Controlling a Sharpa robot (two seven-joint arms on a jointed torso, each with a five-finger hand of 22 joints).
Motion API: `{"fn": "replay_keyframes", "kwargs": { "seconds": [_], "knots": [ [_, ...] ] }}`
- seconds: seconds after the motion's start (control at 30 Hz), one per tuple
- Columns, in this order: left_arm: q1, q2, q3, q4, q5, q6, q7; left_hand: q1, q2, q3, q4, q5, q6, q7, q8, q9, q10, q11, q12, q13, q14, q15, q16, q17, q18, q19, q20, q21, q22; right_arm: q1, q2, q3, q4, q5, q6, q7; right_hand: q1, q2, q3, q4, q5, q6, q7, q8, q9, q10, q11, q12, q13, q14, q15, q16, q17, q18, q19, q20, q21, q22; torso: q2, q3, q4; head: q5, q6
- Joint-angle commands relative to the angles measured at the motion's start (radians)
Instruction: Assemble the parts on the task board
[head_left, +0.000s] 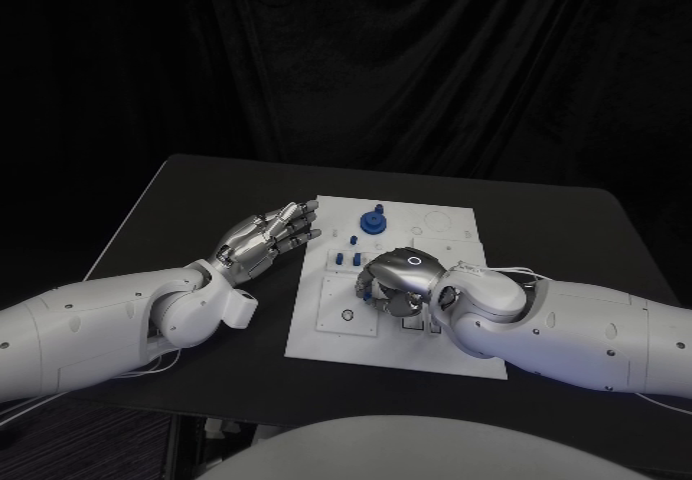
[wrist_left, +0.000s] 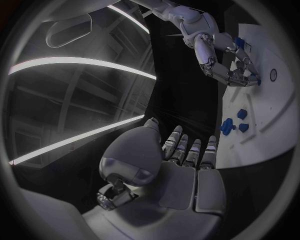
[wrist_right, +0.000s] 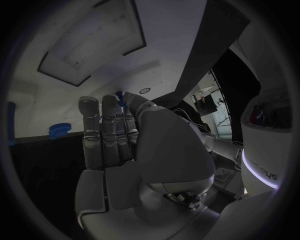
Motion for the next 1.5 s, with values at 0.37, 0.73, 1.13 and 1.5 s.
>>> {"fn": "replay_keyframes", "kwargs": {
  "seconds": [0.37,0.73,1.13,1.5],
  "knots": [
    [-0.003,0.002,0.001,0.002,0.005,0.013,0.067,0.010,0.001,0.008,-0.001,0.007,-0.002,0.006,0.004,0.000,0.000,0.006,-0.004,0.000,-0.002,0.008,0.005,0.001,0.011,0.005,0.006,0.004,-0.001,-0.005,-0.004,0.000,0.003,-0.008,0.052,-0.044,-0.059,-0.042,-0.033,0.051,-0.104,-0.257,0.004,-0.164,-0.089,-0.271,0.068,-0.085,-0.012,-0.066,0.056,-0.038,-0.021,0.009,-0.100,0.046,-0.187,0.019,0.000,0.0000,-0.0003,-0.002,0.000],
    [-0.003,0.002,0.001,0.001,0.005,0.013,0.063,0.013,0.001,0.014,-0.002,0.011,0.001,0.007,0.005,0.000,0.000,0.008,-0.005,0.000,-0.003,0.009,0.005,0.001,0.011,0.005,0.008,0.005,-0.001,-0.005,-0.002,0.000,-0.004,-0.007,0.066,-0.051,-0.046,-0.034,-0.063,0.056,-0.106,-0.264,-0.001,-0.182,-0.122,-0.373,0.080,-0.067,0.001,-0.084,0.066,-0.029,-0.019,0.019,-0.113,0.062,-0.234,0.010,0.000,-0.0001,-0.0002,-0.004,0.000],
    [-0.004,-0.006,0.001,0.005,0.005,0.001,0.061,0.018,0.000,0.021,-0.002,0.018,0.008,0.008,0.007,0.002,0.000,0.009,-0.002,0.000,-0.002,0.010,0.007,0.002,0.011,0.006,0.009,0.005,-0.001,0.042,-0.099,0.001,0.060,0.038,0.015,-0.052,-0.007,-0.014,-0.054,0.041,-0.042,-0.199,0.012,-0.164,-0.144,-0.346,0.071,-0.005,0.011,-0.079,0.057,-0.018,-0.023,0.016,-0.084,0.055,-0.203,0.029,-0.001,0.0005,-0.0005,-0.006,0.000],
    [-0.004,-0.006,0.001,0.007,0.038,-0.008,0.056,0.022,-0.002,0.024,-0.002,0.019,0.016,0.008,0.010,0.003,0.003,0.009,0.004,0.001,0.000,0.010,0.010,0.002,0.012,0.005,0.009,0.005,-0.003,0.170,-0.257,-0.001,0.156,0.166,0.065,-0.107,-0.022,-0.011,-0.014,0.061,-0.021,-0.070,0.008,-0.133,-0.163,-0.274,0.064,-0.009,-0.023,-0.057,0.050,-0.003,-0.027,0.006,-0.044,0.047,-0.140,0.048,-0.004,-0.0024,-0.0003,-0.020,0.000]
  ]
}}
